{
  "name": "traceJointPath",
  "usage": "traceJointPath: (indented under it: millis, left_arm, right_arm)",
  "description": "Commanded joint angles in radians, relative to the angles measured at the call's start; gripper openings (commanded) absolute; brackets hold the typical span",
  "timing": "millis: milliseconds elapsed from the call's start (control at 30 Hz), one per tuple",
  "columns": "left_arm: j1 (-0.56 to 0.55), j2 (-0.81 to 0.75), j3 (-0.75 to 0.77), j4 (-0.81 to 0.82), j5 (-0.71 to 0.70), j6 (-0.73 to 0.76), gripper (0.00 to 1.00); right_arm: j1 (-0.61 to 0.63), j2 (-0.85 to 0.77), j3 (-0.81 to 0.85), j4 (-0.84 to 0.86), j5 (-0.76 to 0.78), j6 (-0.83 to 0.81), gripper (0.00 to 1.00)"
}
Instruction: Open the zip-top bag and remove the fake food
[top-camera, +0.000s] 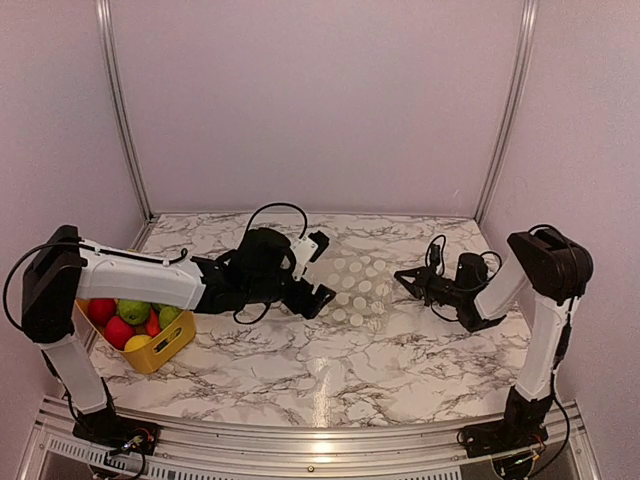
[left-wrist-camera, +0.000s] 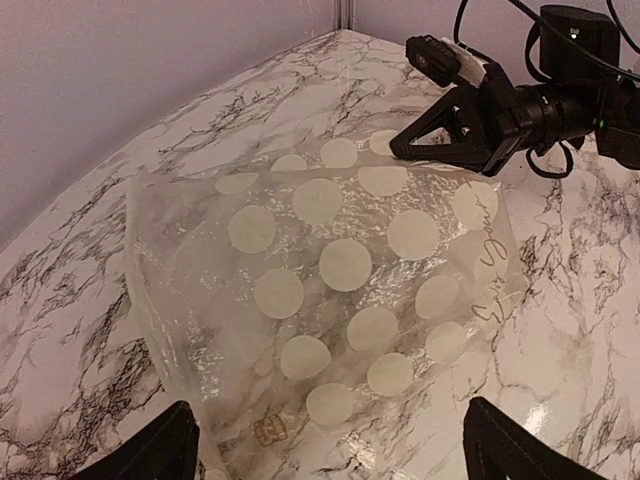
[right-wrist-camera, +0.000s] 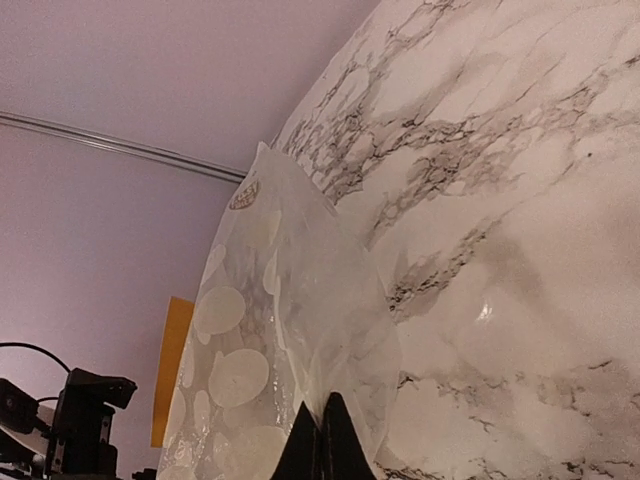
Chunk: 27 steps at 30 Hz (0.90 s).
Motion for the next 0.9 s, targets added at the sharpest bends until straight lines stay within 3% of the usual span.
traceJointPath:
  millis: [0,233,667,867]
  left_arm:
    - [-0.120,0.082,0.046,0.094,-0.224,-0.105,0.97]
    - [-0.273,0.270,0.258,0.024,-0.465,-0.140,0.99]
    - [-0.293,0.444,0.469,-0.121,-0.493,-0.160,0.99]
    - [-0.281,0.520,0.550,-0.283,-0.636,-0.206,0.99]
  right_arm:
    - [0.074,-0.082,-0.088,0.200,0.172,0.131,0.00]
    - [0.151,-0.186,-0.175,0.198,0.325,0.143,0.00]
    - [0.188,-0.242,-0.233,0.228,0.380,0.153,0.00]
    - [0.190,-0.240,-0.243,0.271,0.365,0.177,0.00]
